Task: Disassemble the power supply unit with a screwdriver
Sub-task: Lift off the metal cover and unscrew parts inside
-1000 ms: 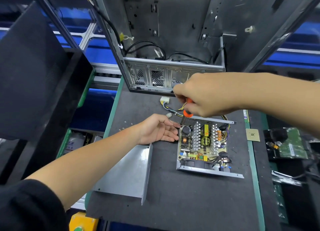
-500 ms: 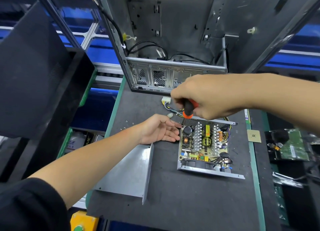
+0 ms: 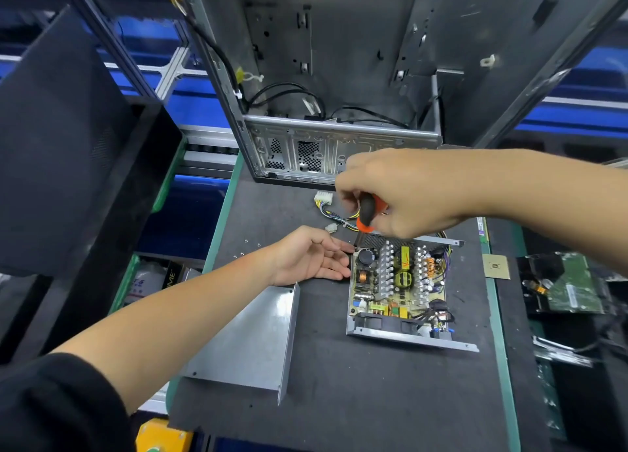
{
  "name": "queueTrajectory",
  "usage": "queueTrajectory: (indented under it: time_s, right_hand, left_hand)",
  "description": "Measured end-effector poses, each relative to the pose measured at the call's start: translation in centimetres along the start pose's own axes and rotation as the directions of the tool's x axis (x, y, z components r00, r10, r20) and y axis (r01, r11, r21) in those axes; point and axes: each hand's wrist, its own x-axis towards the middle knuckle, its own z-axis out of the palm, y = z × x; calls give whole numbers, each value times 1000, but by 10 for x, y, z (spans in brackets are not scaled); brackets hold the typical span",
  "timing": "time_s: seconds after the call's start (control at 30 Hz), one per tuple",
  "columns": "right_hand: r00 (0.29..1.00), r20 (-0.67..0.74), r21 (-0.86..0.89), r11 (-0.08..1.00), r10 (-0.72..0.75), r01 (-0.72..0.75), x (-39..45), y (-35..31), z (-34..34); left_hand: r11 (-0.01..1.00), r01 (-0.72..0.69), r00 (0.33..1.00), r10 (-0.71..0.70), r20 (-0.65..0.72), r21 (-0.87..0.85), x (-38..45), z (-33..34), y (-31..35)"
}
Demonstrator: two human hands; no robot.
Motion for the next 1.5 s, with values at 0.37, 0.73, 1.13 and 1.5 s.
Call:
queueTrajectory:
  time_s: [0.37, 0.73, 1.13, 1.5]
  right_hand:
    - [999, 40, 47, 999, -21, 19, -2, -3, -1]
    - [998, 41, -63, 996, -52, 55, -1, -3, -1]
    - [998, 44, -63, 997, -43, 46, -5, -7, -3]
    - [998, -58, -55, 998, 33, -36, -6, 1, 5]
  left_hand:
    - [1000, -4, 1000, 4, 11, -8, -1, -1, -1]
    - [1000, -7, 1000, 7, 4, -7, -1, 0, -1]
    - [1000, -17, 1000, 17, 7, -11, -1, 0, -1]
    - [1000, -26, 1000, 26, 0, -12, -2, 2, -2]
